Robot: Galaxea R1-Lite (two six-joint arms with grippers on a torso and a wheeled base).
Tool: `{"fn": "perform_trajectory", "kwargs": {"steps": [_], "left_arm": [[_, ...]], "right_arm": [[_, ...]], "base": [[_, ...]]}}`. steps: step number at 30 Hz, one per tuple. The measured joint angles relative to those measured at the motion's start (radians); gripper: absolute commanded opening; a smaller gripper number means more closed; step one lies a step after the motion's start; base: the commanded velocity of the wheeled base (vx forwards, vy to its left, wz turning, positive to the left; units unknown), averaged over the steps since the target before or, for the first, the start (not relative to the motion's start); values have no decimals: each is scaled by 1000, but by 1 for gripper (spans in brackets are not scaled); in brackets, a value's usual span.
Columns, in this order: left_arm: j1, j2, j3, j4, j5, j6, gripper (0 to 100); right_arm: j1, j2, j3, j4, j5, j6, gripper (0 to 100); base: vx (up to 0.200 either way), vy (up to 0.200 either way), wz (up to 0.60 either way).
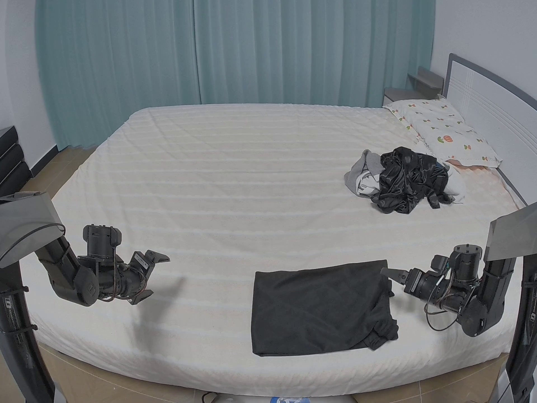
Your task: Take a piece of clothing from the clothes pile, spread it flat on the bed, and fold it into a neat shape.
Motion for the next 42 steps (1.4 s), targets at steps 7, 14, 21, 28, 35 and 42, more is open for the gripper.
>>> {"fn": "perform_trajectory", "kwargs": {"steps": [7,14,21,28,35,42], "left_arm": [[-5,3,0,0,7,1,100],[-6,5,0,0,7,2,100],[-7,6,0,0,7,2,100],[-8,7,0,0,7,4,100],[-8,8,0,0,9,14,100],[-8,9,0,0,9,16,100]], "right_arm": [[67,-21,131,-39,0,-42,100],[107,-13,142,-41,-35,-112,100],[102,-11,151,-41,-78,-252,100],[97,6,129,-41,-89,-353,100],[98,51,71,-41,-124,-387,0],[104,86,56,-41,-163,-432,0]], "base": [[-86,0,0],[0,0,0],[0,0,0],[0,0,0],[0,0,0],[0,0,0]]}}
